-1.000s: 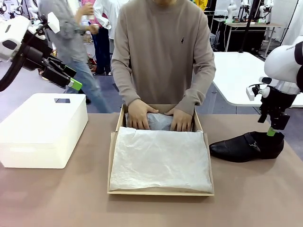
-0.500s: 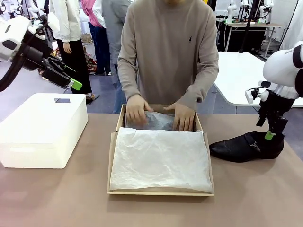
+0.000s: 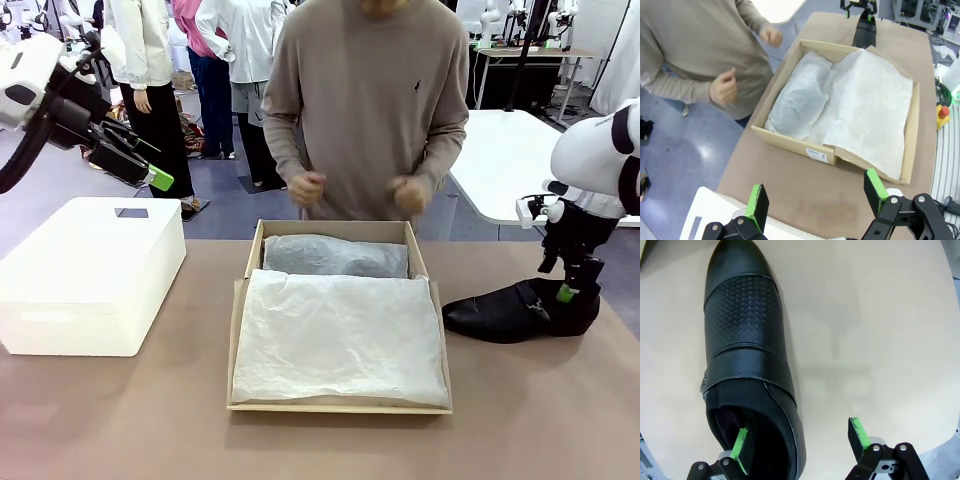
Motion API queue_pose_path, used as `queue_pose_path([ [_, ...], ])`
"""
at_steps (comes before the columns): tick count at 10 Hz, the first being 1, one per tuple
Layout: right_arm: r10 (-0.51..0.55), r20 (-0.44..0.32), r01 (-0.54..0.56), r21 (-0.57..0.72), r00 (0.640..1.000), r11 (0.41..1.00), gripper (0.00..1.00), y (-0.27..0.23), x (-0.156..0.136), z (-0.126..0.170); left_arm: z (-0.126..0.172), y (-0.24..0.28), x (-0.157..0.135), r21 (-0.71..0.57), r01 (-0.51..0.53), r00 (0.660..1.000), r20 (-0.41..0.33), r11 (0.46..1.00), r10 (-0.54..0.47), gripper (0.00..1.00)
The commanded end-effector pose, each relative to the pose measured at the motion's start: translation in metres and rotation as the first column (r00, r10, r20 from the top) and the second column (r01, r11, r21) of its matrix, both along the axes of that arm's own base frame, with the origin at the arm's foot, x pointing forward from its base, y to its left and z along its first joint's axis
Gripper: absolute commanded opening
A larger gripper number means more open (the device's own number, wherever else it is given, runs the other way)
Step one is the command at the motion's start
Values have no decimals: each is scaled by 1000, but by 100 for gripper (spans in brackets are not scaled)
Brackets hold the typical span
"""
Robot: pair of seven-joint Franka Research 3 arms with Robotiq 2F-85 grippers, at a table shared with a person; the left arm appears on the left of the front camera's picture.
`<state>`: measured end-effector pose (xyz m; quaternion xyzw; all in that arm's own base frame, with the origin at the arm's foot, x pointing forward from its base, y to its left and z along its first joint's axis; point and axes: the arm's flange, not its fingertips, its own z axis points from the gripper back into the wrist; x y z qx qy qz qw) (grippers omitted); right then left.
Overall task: Pack the shoes into the box.
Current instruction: Place the other shoe of the Shoes into the Shoes Box.
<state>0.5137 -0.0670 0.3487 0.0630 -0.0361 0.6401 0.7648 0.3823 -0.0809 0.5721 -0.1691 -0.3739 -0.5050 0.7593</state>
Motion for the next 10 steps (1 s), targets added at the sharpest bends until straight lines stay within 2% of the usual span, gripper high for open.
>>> queue_pose_path([
  [1,31,41,-33,38,999,999,100,-5,-2,-10,-1,0,0,-16,12,1000,2,1000,-12,100],
  [5,27,4,-28,41,1000,999,100,-6,2,-19,-1,0,0,-16,12,1000,2,1000,-12,100],
  [6,26,-5,-26,43,1000,999,88,-7,2,-20,-1,0,0,-16,12,1000,2,1000,-12,100],
  [10,3,-32,-2,26,999,1000,14,-7,1,-18,-1,0,0,-16,12,1000,2,1000,-12,100],
])
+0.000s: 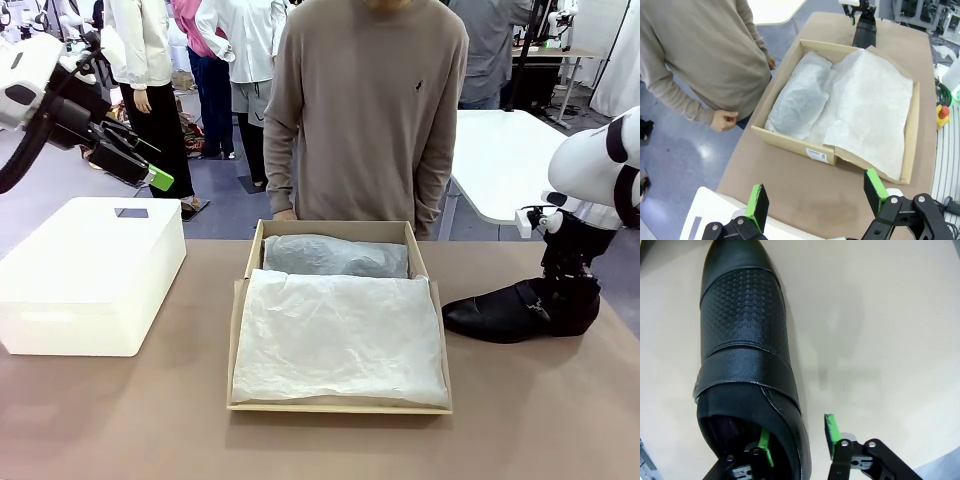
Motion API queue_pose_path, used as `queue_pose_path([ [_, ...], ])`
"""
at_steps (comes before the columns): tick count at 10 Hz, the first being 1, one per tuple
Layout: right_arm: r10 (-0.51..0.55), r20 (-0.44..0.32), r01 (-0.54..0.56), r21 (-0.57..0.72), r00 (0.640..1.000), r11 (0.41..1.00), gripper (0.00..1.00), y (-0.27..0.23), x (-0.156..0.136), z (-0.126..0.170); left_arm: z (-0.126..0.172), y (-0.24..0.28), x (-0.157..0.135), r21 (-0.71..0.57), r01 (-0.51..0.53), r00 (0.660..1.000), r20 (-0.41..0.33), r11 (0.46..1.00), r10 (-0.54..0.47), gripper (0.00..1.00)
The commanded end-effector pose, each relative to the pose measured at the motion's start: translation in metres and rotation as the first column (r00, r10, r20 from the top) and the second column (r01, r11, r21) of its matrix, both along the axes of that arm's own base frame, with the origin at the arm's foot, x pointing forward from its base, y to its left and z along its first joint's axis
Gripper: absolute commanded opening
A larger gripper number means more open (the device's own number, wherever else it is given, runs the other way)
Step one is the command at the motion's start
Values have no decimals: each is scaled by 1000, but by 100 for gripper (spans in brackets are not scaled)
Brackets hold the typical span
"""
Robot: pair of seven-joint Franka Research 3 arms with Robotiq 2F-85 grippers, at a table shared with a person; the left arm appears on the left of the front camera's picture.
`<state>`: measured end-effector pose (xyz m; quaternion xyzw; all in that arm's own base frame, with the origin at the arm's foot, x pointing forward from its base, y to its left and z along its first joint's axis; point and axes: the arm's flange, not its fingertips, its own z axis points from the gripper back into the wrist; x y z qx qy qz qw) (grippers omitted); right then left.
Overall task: Pack the shoes into the box.
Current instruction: Place the other shoe of the Shoes into the Shoes Box.
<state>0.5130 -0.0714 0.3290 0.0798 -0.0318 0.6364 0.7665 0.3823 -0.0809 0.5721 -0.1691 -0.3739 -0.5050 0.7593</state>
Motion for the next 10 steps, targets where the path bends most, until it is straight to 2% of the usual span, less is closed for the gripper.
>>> queue_pose_path([
  [1,7,-6,-7,7,1000,1000,0,-2,1,2,-1,0,0,-16,12,1000,2,1000,-12,100],
  [8,-16,-24,16,2,1000,1000,0,-6,-2,12,-1,0,0,-16,12,1000,2,1000,-12,100],
  [10,-59,-32,59,-1,998,998,0,-10,5,31,-1,0,0,-16,12,1000,2,1000,-12,100],
])
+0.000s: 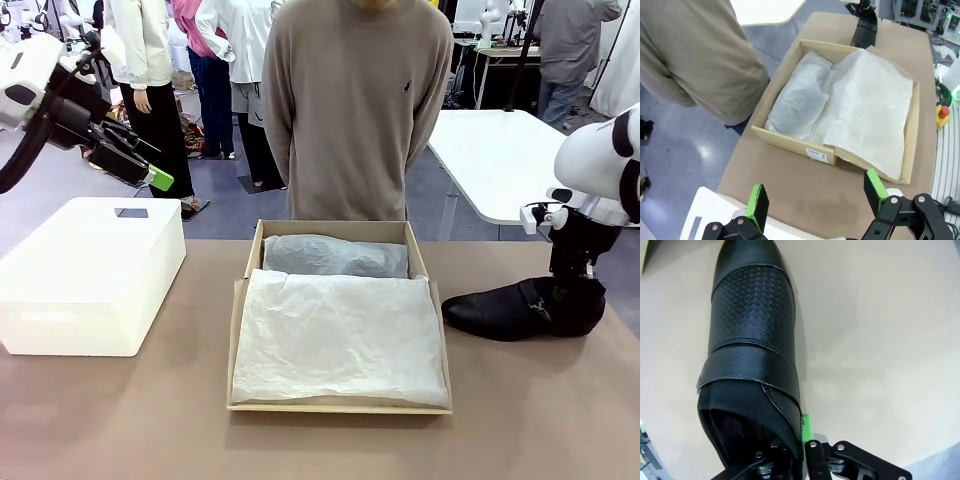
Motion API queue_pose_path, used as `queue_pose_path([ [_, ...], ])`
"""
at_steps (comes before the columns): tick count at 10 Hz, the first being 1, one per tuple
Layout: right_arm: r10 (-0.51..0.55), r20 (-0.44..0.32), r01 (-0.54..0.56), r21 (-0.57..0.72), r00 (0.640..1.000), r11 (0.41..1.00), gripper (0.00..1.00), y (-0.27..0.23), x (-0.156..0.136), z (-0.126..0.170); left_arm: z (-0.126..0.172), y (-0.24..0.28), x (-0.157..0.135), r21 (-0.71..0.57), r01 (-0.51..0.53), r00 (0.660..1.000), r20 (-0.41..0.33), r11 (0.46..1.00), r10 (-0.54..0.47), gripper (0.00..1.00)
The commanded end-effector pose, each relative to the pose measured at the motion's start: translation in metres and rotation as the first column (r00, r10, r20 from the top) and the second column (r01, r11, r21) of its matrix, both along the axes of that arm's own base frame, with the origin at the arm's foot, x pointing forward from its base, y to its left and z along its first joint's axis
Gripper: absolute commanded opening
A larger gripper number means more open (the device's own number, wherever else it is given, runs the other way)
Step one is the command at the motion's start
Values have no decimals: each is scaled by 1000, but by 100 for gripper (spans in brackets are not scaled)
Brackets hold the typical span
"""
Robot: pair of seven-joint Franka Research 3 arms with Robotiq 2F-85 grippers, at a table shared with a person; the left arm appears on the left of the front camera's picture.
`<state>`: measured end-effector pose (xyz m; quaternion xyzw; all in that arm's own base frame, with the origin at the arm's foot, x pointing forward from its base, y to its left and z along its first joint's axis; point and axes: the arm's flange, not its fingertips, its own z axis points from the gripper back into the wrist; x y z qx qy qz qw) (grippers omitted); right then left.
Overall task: Pack the shoes into the box.
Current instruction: Place the other shoe of the Shoes into the Shoes Box.
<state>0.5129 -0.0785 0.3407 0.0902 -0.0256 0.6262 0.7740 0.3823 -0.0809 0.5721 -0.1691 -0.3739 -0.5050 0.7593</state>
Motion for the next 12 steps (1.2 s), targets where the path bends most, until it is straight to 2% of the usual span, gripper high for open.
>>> queue_pose_path([
  [1,-86,-51,86,-10,995,996,0,-4,12,34,-1,0,0,-16,12,1000,2,1000,-12,100],
  [2,-107,-29,106,-36,994,994,0,-4,17,50,-1,0,0,-16,12,1000,2,1000,-12,100],
  [5,-159,-25,156,-81,987,984,0,5,29,106,-1,0,0,-16,12,1000,2,1000,-12,100],
  [6,-213,-22,210,-86,977,974,0,10,31,126,-1,0,0,-16,12,1000,2,1000,-12,100],
  [8,-354,-85,349,-73,931,934,0,11,28,160,-1,0,0,-16,12,1000,2,1000,-12,100],
  [10,-443,-119,439,-64,888,896,0,8,23,178,-1,0,0,-16,12,1000,2,1000,-12,100],
  [12,-439,-111,435,-55,892,899,0,9,12,187,-1,0,0,-16,12,1000,2,1000,-12,100],
])
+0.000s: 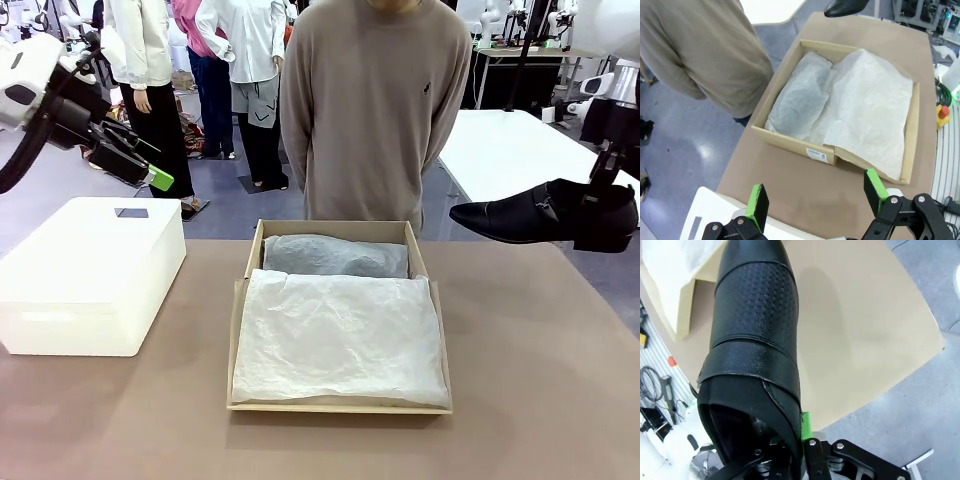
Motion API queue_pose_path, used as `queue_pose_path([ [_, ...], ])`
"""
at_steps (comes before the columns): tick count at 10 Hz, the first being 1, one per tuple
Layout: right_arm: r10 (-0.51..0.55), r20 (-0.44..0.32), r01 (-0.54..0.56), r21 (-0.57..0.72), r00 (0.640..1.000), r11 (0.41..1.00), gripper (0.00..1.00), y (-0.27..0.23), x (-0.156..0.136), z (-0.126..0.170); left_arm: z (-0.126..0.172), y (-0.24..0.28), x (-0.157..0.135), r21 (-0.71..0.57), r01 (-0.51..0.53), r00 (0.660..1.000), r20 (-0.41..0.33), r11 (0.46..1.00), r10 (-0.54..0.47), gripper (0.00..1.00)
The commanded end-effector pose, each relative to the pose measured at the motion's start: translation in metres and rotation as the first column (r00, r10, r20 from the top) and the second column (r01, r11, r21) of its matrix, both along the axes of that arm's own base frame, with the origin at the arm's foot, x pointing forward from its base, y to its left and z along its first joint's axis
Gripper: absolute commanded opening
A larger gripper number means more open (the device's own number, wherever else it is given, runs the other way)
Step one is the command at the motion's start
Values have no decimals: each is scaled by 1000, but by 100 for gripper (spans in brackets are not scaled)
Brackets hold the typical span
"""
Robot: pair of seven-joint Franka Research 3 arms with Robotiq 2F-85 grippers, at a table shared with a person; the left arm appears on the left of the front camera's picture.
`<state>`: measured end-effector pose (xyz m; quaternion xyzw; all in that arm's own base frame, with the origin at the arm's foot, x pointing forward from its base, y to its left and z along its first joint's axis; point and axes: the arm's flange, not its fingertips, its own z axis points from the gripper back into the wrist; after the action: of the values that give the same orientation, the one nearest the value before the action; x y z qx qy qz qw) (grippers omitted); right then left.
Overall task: Pack the shoes into the box.
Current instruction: Place the other shoe of the Shoes into the Shoes Box.
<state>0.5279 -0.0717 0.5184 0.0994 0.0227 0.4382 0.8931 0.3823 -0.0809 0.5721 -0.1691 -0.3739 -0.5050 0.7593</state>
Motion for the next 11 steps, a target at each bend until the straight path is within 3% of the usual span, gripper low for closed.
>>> queue_pose_path([
  [1,10,1,-10,-3,1000,1000,0,0,3,-4,-1,0,0,-16,12,1000,2,1000,-12,100],
  [6,3,-15,-3,-1,1000,1000,0,0,2,-8,-1,0,0,-16,12,1000,2,1000,-12,100],
  [8,-225,34,226,-18,974,974,0,30,-6,13,-1,0,0,-16,12,1000,2,1000,-12,100],
  [11,-500,12,500,-63,866,864,0,63,-20,25,-1,0,0,-16,12,1000,2,1000,-12,100],
])
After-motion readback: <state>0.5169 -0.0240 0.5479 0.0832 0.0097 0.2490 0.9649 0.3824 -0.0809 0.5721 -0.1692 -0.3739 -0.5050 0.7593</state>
